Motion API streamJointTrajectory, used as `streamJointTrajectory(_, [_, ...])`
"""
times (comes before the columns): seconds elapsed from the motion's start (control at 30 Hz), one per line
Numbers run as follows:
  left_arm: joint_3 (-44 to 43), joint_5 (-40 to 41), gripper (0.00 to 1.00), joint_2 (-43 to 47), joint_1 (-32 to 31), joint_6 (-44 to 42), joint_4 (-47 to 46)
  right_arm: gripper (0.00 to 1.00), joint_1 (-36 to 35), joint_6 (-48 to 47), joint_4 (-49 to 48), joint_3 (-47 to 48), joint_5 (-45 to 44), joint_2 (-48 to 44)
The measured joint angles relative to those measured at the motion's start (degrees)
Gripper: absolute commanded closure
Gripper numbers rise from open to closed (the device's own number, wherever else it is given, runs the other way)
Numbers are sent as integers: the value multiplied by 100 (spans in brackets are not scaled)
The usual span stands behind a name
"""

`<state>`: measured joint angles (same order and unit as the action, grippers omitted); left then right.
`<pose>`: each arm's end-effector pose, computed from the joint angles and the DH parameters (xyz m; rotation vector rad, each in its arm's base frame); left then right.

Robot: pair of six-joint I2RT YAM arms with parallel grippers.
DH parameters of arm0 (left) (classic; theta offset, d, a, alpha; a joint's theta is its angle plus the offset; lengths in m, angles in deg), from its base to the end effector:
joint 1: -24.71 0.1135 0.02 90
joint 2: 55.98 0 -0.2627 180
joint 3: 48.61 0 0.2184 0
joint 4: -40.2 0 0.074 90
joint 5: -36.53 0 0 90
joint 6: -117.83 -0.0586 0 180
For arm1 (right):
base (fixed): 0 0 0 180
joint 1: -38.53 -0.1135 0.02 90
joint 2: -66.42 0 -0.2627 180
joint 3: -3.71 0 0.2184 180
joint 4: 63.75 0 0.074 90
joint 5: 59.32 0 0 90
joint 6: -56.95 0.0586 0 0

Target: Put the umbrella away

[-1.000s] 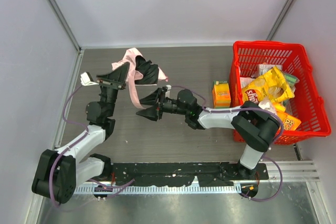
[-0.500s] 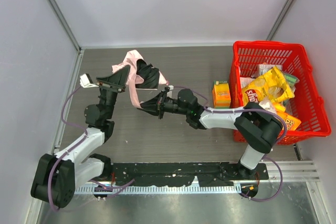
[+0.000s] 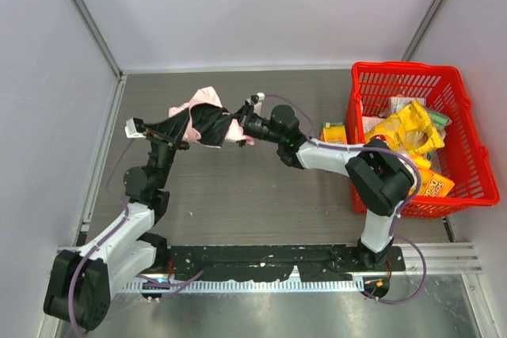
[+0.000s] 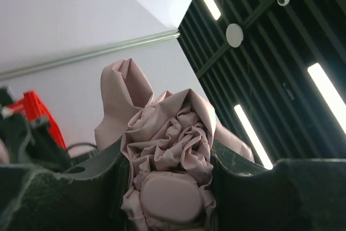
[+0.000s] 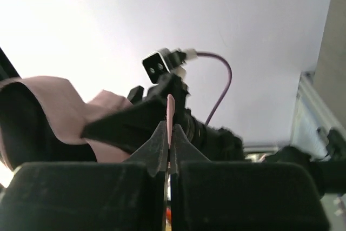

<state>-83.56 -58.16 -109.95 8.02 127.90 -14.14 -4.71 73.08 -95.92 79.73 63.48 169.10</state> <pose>0.1710 -0.0563 0.3313 -0.6877 0.9073 -1.8937 0.2664 0.2941 0.2836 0.4954 2.0653 2.3027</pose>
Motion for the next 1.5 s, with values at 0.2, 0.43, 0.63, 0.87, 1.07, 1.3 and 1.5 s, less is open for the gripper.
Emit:
streamJointTrajectory(0.2, [-236, -772, 100, 1126, -31, 258, 3069, 99, 275, -1237, -1093, 422, 94, 828])
streamJointTrajectory(0.43, [-1718, -363, 100, 1939, -26, -1685, 8253, 99, 595, -2732, -1154, 511, 673, 1054])
streamJointTrajectory(0.63, [-1493, -254, 100, 2072, -31, -2004, 9289, 99, 468, -4367, 175, 511, 850, 245])
streamJointTrajectory(0.87, [-1493, -214, 100, 1843, -50, -2124, 9643, 99, 22, -5991, 1731, 511, 249, -505])
streamJointTrajectory(1.07, [-1613, -411, 100, 1316, -83, -2039, 9908, 99, -901, -7860, 3209, 507, -1097, -1259])
streamJointTrajectory(1.3, [-1825, -647, 100, -208, -52, -2072, 10041, 99, -1362, -9202, 4205, 507, -2229, -1268])
streamJointTrajectory(1.5, [-1735, -903, 100, -702, -33, -2057, 9997, 99, -1652, -9713, 4699, 507, -2782, -1252])
